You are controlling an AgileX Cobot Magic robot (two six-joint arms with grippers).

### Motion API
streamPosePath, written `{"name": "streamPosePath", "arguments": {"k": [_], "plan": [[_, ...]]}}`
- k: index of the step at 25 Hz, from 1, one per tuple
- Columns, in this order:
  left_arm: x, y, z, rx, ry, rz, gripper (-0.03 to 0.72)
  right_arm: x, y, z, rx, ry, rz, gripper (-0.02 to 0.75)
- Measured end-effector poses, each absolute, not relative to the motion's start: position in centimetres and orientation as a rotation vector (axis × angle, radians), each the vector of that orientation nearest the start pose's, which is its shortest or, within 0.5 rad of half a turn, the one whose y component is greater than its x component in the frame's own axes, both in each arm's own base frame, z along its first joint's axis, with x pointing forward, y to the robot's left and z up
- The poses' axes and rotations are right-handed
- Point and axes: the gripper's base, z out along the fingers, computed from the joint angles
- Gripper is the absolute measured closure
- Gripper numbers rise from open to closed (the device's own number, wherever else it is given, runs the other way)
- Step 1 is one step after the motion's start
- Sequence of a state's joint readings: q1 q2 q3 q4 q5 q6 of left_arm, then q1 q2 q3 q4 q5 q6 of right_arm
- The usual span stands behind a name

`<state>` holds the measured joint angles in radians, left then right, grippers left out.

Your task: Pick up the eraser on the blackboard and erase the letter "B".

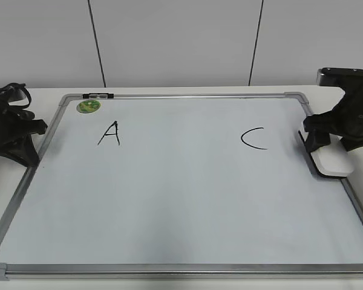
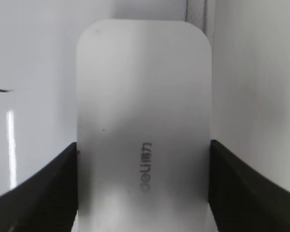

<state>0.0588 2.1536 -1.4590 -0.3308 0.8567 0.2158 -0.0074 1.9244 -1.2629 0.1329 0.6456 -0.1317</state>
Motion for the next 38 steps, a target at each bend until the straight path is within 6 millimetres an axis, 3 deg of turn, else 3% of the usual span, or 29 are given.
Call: {"name": "streamPosePath", "arguments": {"k": [28, 34, 38], "plan": [[41.8, 0.2, 12.5, -0.071, 2.978, -0.366, 0.644, 40.0, 0.3, 15.4, -0.028, 2.730, 0.092, 0.187], [41.8, 0.2, 12.5, -0.071, 2.978, -0.366, 0.644, 40.0, 0.4, 14.9, -0.017, 2.742, 0.105, 0.107], [41.8, 0.2, 12.5, -0.071, 2.978, -0.366, 0.644, 40.7, 0.4, 16.1, -0.028, 2.756, 0.117, 0.092]]}}
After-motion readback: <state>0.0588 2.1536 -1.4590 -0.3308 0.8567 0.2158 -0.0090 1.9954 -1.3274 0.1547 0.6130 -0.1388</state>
